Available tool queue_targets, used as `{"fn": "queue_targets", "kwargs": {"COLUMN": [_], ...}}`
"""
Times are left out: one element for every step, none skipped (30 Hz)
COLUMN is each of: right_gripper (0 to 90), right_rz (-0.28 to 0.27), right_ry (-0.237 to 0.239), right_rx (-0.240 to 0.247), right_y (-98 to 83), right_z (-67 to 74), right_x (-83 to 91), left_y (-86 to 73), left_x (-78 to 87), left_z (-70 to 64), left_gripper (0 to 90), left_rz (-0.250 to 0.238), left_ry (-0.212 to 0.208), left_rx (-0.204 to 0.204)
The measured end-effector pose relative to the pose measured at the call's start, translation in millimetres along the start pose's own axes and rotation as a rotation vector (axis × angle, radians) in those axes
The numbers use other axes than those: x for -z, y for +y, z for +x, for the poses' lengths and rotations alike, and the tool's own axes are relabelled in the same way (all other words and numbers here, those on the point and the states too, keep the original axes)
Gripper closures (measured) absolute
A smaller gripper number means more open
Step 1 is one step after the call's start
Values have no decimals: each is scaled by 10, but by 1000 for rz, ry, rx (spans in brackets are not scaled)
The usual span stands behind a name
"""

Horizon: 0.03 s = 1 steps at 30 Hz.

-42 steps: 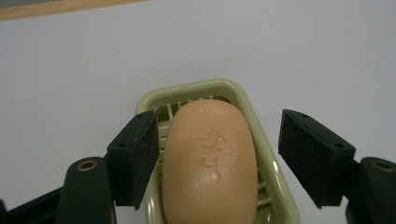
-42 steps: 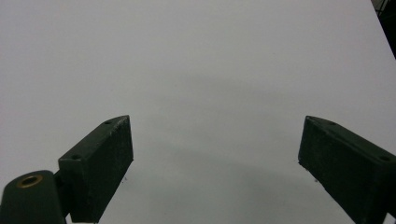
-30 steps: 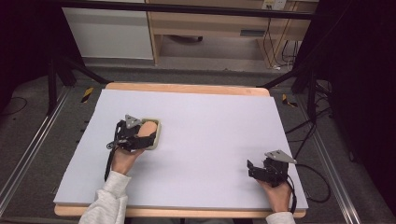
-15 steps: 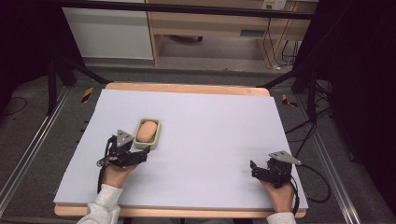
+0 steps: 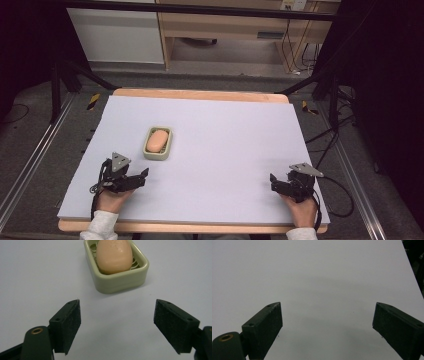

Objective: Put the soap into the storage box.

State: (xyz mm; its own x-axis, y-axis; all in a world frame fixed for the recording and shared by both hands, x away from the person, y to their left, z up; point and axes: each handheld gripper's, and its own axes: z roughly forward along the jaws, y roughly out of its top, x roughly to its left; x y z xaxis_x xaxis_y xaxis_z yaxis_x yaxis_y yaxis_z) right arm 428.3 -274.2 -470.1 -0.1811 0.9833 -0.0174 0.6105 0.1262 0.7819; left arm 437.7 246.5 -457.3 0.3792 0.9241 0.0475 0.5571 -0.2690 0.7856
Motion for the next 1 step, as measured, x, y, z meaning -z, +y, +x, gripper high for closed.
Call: {"fn": "queue_targets", "kwargs": {"right_gripper": [94], "right_rz": [-4], "right_ry": [-1], "right_rx": [1], "right_y": [0], "right_z": [-5], "right_x": [-1], "left_y": [-22], "left_x": [6], "left_z": [10], "left_gripper": [203], "left_rz": [9], "left_ry": [0], "left_rx": [-1]}}
